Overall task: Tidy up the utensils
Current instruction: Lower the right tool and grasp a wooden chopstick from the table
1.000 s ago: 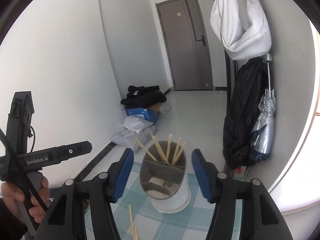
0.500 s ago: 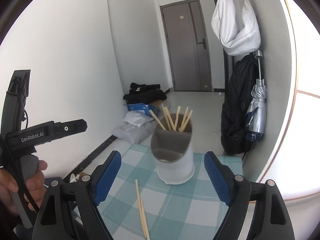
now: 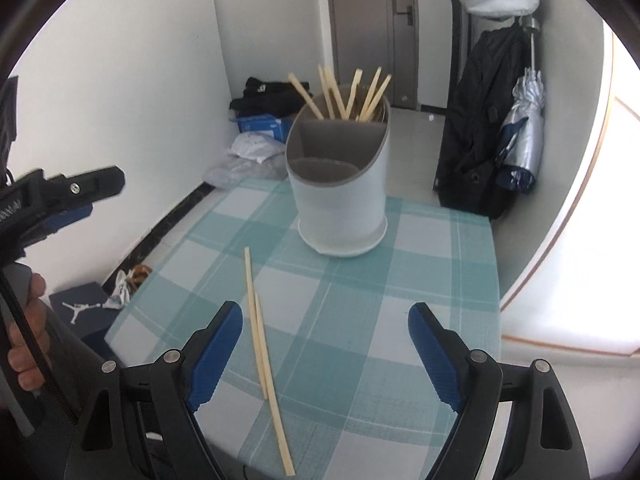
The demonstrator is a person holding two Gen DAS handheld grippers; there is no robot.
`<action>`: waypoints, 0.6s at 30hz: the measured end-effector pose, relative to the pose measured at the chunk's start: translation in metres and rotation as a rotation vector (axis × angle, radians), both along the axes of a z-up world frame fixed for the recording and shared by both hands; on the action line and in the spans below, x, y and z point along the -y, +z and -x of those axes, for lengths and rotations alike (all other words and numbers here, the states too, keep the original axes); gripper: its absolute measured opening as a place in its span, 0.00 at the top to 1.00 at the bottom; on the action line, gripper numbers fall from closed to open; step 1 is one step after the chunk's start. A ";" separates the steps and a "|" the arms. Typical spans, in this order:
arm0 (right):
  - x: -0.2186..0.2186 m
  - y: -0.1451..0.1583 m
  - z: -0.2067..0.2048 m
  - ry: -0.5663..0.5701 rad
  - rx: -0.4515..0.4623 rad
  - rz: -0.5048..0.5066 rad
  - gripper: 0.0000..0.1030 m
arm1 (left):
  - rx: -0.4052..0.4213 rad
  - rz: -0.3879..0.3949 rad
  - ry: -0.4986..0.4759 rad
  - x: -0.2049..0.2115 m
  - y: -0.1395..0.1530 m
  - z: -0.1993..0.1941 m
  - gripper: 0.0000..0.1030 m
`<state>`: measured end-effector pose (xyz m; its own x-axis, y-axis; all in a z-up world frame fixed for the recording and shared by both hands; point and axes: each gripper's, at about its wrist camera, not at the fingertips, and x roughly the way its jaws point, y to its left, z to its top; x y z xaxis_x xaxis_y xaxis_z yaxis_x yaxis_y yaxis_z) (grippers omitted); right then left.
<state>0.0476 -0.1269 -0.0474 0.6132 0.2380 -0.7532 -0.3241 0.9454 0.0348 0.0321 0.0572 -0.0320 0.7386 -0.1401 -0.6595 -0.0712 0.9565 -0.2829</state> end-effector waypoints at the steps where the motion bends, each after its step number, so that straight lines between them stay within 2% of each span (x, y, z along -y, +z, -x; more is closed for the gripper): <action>1: -0.004 -0.010 -0.006 0.014 -0.040 0.010 0.17 | -0.012 -0.001 0.001 -0.001 -0.002 0.000 0.01; 4: -0.018 -0.032 -0.017 0.050 -0.093 0.046 0.19 | -0.042 0.029 0.015 -0.011 -0.006 -0.001 0.01; 6: -0.029 -0.045 -0.024 0.087 -0.129 0.075 0.22 | -0.064 0.077 0.026 -0.021 -0.009 -0.005 0.01; 11: -0.049 -0.067 -0.036 0.142 -0.187 0.151 0.36 | -0.124 0.201 0.066 -0.044 -0.019 -0.010 0.01; 14: -0.056 -0.077 -0.041 0.147 -0.220 0.181 0.47 | -0.099 0.195 0.075 -0.048 -0.013 -0.007 0.01; 18: -0.064 -0.077 -0.043 0.170 -0.207 0.208 0.49 | -0.105 0.210 0.064 -0.050 -0.013 -0.009 0.01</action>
<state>0.0907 -0.0633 -0.1241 0.4070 0.1515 -0.9008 -0.4838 0.8722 -0.0718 0.0416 0.1072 -0.0448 0.6791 -0.2375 -0.6945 -0.1693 0.8700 -0.4630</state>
